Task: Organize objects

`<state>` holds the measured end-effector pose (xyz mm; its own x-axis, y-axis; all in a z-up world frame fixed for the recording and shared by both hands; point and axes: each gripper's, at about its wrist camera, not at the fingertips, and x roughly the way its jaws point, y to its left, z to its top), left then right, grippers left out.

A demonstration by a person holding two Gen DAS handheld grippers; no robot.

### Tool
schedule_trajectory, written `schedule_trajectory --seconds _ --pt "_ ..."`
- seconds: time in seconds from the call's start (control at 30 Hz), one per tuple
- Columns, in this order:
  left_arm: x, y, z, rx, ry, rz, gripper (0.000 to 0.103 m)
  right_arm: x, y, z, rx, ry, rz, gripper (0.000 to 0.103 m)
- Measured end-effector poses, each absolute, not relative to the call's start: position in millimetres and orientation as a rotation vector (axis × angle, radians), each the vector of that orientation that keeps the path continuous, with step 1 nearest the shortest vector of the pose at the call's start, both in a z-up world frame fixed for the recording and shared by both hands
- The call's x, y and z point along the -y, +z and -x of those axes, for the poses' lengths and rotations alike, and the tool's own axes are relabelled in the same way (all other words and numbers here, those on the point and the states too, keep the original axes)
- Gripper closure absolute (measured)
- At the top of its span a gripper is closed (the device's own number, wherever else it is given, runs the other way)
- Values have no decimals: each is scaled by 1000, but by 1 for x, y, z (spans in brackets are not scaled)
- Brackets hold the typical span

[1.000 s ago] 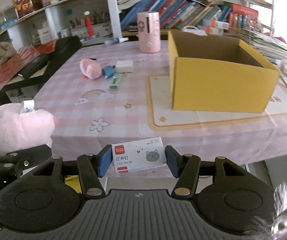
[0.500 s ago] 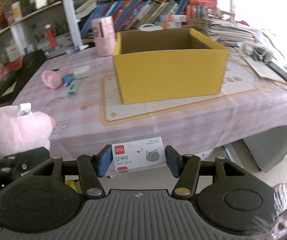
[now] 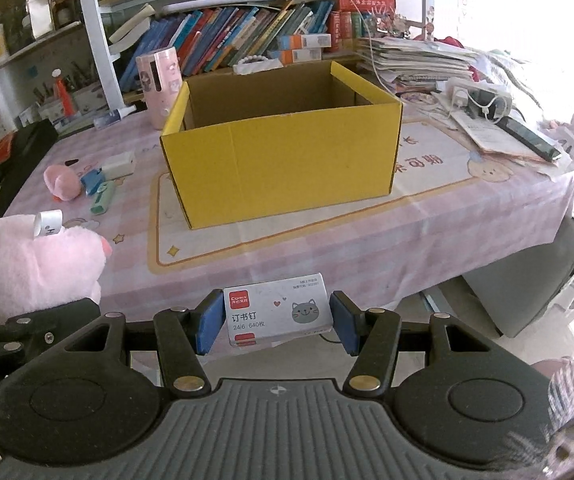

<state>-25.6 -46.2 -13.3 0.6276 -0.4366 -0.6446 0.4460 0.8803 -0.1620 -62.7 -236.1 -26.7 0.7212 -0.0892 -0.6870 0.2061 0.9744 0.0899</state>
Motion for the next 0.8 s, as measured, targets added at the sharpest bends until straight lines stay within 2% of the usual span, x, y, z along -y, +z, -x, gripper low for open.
schedule_trajectory --seconds 0.43,0.8 --pt "69 -1 6 -671 -480 -33 40 254 -25 30 -756 -133 -156 49" --pt "104 28 -33 -508 -460 6 40 296 20 -17 -587 -124 -152 49"
